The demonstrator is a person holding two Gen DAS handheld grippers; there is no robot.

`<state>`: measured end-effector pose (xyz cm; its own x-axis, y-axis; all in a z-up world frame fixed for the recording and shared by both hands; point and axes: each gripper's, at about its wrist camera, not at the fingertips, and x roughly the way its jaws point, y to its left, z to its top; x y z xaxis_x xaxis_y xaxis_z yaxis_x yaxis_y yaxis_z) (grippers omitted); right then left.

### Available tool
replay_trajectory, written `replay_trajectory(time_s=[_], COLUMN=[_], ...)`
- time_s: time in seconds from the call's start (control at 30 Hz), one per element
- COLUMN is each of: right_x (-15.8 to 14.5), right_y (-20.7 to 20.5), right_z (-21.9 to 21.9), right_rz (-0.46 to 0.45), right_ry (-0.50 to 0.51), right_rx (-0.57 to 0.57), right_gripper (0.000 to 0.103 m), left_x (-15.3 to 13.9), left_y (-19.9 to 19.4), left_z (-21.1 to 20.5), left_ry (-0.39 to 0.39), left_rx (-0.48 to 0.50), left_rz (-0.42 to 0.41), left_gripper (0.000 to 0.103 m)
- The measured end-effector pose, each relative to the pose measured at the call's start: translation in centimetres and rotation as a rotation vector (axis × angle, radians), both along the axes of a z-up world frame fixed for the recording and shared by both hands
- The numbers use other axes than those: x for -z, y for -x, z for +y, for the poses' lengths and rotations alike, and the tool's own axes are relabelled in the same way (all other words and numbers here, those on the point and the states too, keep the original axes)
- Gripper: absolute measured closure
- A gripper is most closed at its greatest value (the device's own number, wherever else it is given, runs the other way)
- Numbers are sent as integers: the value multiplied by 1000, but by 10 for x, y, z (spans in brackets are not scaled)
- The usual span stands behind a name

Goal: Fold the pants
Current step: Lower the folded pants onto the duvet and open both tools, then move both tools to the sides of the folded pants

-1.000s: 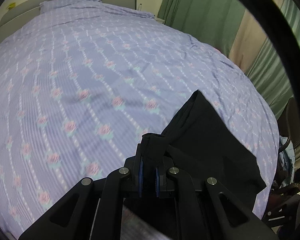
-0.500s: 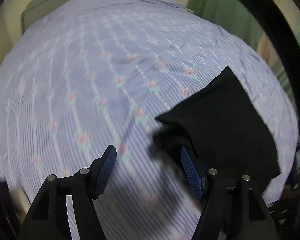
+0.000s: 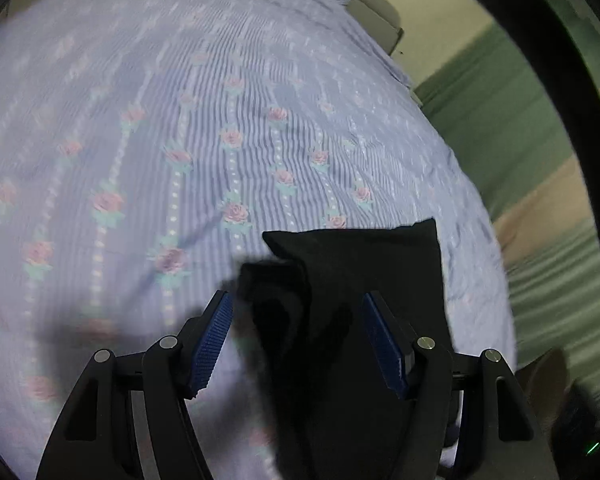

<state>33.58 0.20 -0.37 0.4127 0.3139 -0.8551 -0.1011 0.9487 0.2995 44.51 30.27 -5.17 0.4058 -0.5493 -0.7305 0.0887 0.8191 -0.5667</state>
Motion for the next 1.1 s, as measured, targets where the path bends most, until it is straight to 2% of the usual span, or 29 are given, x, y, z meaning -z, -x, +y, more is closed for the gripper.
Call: replay_trajectory(time_s=[0.07,0.1,0.13,0.17,0.23,0.27,0.3,0.33,0.37,0.4,0.43,0.47,0.53,0.6,0.8,0.83,0.87,0.93,1.1], right_x=[12,17,23,29,37,43,47,52,55,56,56,55,45,26,-21,-25,-32,-37,-51], right_y=[-2,-1,-1,0,3,5,7,10,11,12,12,11,12,13,14,13,10,8,-7], right_z=[8,13,16,20,23,26,27,28,28,26,22,18,7,-5,-21,-23,-30,-40,-63], right_rz=[-3,3,25,51,85,109,129,159,178,186,191,203,203,153,38,33,28,5,-51], right_ry=[10,29,32,20,-20,-32,-43,-71,-73,-70,-79,-88,-111,-97,42,55,63,65,132], right_rx=[-18,-38,-56,-61,-76,-101,-117,-138,-142,-140,-139,-137,-129,-129,-215,-223,-234,-236,-207], right_gripper=[50,50,50,51,51,51,51,51,51,51,51,51,51,51,49,46,38,36,34], left_x=[9,14,14,12,1,-4,-7,-7,-5,0,3,4,-2,-18,-75,-83,-90,-94,-81], left_y=[-7,-10,-10,-9,1,4,6,7,8,8,9,12,24,44,94,102,111,121,140], left_z=[-4,-8,-9,-9,-13,-13,-14,-15,-16,-18,-18,-18,-14,-13,-46,-54,-62,-77,-85], left_ry=[10,-2,-7,-4,-26,-43,-73,-135,-196,-302,-345,-361,-310,-297,-475,-494,-501,-519,-523], left_rx=[-19,-25,-34,-41,-68,-70,-72,-80,-95,-116,-116,-111,-109,-123,-99,-93,-87,-86,-76], left_rz=[38,56,58,53,-17,-37,-50,-59,-64,-58,-48,-38,-15,-39,-170,-185,-199,-205,-167], left_gripper=[42,50,79,86,92,92,91,88,79,71,64,64,62,57,42,41,37,31,31])
